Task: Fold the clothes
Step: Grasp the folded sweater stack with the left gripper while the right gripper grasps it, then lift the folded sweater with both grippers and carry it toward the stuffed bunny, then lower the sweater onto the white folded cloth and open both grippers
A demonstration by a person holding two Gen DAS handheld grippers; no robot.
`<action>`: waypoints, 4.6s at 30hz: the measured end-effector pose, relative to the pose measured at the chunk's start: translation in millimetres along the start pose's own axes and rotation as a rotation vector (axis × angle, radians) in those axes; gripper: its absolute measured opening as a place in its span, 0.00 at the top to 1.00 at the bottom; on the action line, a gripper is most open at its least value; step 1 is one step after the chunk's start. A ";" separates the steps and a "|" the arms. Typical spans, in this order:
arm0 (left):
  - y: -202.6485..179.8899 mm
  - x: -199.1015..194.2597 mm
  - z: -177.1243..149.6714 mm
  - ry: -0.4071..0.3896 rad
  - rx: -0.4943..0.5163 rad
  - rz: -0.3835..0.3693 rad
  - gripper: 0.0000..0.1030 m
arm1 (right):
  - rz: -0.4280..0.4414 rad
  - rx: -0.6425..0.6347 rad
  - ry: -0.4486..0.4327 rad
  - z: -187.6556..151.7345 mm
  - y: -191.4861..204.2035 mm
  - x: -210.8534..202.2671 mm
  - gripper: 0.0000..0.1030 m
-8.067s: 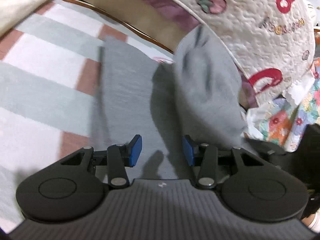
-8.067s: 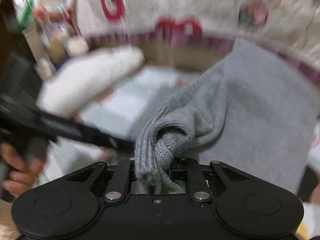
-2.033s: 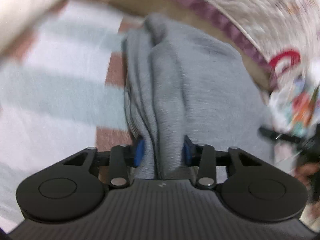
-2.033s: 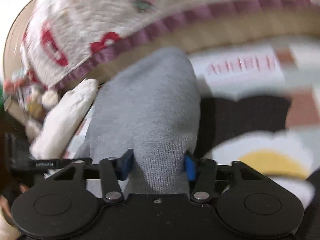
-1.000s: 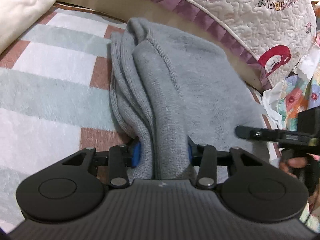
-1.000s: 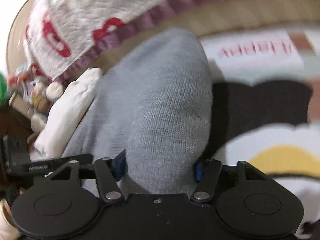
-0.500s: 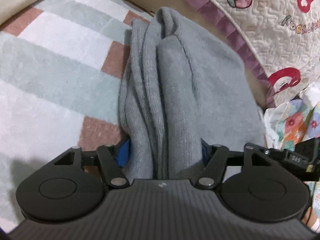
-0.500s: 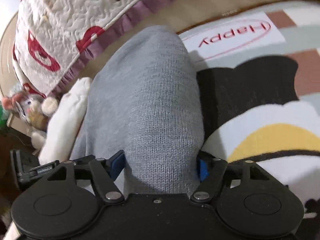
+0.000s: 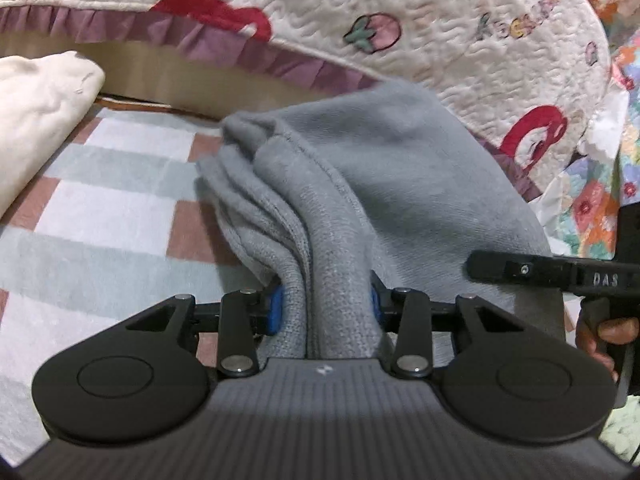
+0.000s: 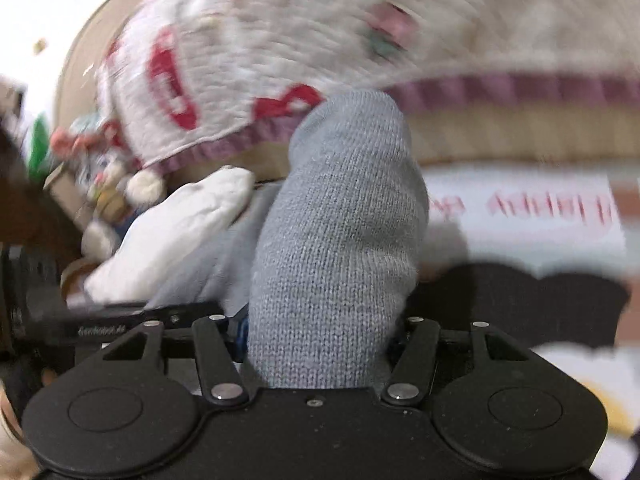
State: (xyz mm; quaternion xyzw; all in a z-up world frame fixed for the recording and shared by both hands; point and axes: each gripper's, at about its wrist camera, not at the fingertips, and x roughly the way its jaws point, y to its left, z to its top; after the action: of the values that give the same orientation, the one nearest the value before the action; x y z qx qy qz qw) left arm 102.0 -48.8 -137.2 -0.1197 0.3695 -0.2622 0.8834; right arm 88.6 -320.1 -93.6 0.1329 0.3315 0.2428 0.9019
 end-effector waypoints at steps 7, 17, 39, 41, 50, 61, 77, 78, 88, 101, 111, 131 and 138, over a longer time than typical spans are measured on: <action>0.9 -36.4 6.7 -0.083 -0.035 -0.011 0.64 | 0.024 -0.035 -0.044 22.0 27.7 -11.1 0.40; 23.1 -112.7 44.1 -0.120 0.135 0.155 0.66 | 0.136 -0.176 -0.103 56.1 105.1 2.7 0.40; 313.8 -145.7 189.1 0.202 -0.082 0.615 0.89 | 0.349 0.366 0.267 71.3 196.0 310.8 0.31; 319.5 -146.8 178.2 0.166 -0.090 0.584 0.88 | 0.379 0.375 0.249 58.1 187.2 309.6 0.30; 305.0 -160.8 159.7 0.071 -0.033 0.580 0.80 | 0.460 0.365 0.283 27.2 188.5 287.4 0.28; 326.8 -191.0 112.3 0.028 -0.188 0.513 0.30 | 0.477 0.430 0.306 14.0 201.0 304.8 0.28; 331.0 -165.7 135.7 0.136 -0.076 0.675 0.73 | 0.598 0.642 0.451 -1.6 255.8 314.4 0.72; 335.3 -168.5 129.2 0.110 -0.108 0.679 0.71 | 0.588 0.608 0.468 -6.6 256.4 314.6 0.72; 335.2 -197.3 120.2 0.009 -0.152 0.768 0.66 | 0.561 0.223 0.284 27.4 231.1 242.1 0.39; 222.8 -168.0 133.9 -0.095 0.022 0.421 0.55 | 0.335 0.355 0.115 72.9 163.3 277.4 0.37; 239.0 -152.6 88.8 -0.036 -0.116 0.526 0.53 | 0.213 0.250 0.032 113.5 162.6 349.0 0.49; 252.2 -159.6 79.2 -0.111 -0.219 0.505 0.53 | 0.361 0.598 0.084 95.4 135.7 330.8 0.44; 220.4 -173.7 59.9 -0.124 -0.278 0.636 0.34 | 0.401 0.420 0.132 66.0 174.3 296.9 0.47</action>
State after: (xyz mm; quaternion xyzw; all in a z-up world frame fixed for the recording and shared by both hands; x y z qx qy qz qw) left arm 125.1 231.8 -82.2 -0.1334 0.3663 0.0868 0.9168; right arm 268.1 -21.5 -133.0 0.3636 0.3995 0.3501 0.7652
